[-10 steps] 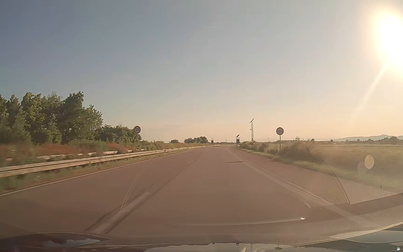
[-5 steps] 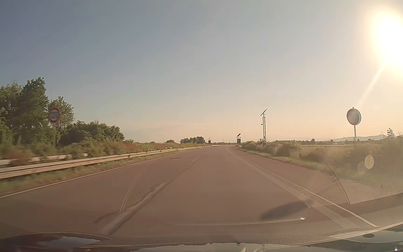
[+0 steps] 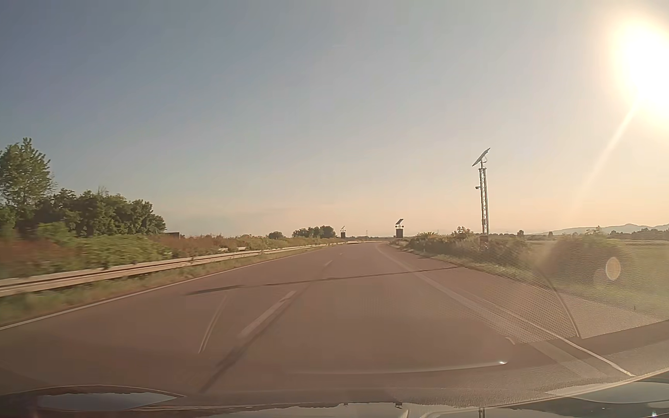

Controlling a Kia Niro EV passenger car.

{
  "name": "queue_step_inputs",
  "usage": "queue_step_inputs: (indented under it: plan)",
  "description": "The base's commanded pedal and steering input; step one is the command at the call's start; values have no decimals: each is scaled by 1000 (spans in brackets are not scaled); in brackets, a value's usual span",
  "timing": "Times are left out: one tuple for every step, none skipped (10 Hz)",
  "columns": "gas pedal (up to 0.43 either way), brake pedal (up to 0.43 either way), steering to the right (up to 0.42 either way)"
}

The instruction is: Follow the waypoints while adhering to traffic rules and regulations

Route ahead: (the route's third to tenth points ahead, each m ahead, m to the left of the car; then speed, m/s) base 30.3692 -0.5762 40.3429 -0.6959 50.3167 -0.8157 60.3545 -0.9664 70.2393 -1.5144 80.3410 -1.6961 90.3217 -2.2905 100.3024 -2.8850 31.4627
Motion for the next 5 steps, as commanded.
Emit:
queue_step_inputs:
  plan:
    - [248,0,4]
    - [248,0,5]
    - [248,0,5]
    - [248,0,7]
    - [248,0,8]
